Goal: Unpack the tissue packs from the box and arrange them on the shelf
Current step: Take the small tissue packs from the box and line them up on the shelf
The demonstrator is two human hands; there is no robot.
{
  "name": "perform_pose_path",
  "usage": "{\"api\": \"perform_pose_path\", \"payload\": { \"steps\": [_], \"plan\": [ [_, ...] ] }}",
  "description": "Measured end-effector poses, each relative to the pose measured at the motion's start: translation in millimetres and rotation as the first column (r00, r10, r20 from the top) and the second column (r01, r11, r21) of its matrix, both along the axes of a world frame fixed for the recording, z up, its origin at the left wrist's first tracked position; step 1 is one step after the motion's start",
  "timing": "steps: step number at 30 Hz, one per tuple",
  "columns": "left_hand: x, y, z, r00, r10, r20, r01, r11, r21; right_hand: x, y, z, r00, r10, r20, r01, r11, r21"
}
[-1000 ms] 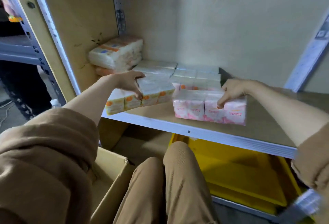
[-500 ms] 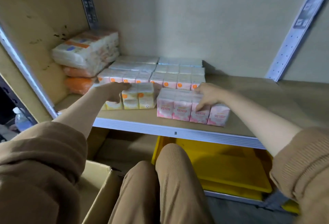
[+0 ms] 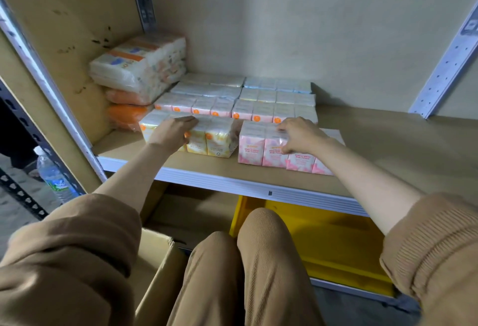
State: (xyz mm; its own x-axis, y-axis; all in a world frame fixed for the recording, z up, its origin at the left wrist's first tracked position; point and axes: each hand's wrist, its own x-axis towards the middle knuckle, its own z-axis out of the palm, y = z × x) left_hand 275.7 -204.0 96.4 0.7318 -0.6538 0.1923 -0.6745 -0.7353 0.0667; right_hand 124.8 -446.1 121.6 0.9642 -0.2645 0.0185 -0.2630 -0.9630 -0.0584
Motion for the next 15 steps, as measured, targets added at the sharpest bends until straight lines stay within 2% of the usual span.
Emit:
{"api": "perform_pose_path", "payload": {
  "steps": [15],
  "plan": [
    [28, -6, -6, 0.998, 0.048, -0.039, -0.05, 0.996, -0.072, 40, 14, -9, 0.999, -0.006, 0.032, 0.007, 1.0, -0.012]
  ]
}}
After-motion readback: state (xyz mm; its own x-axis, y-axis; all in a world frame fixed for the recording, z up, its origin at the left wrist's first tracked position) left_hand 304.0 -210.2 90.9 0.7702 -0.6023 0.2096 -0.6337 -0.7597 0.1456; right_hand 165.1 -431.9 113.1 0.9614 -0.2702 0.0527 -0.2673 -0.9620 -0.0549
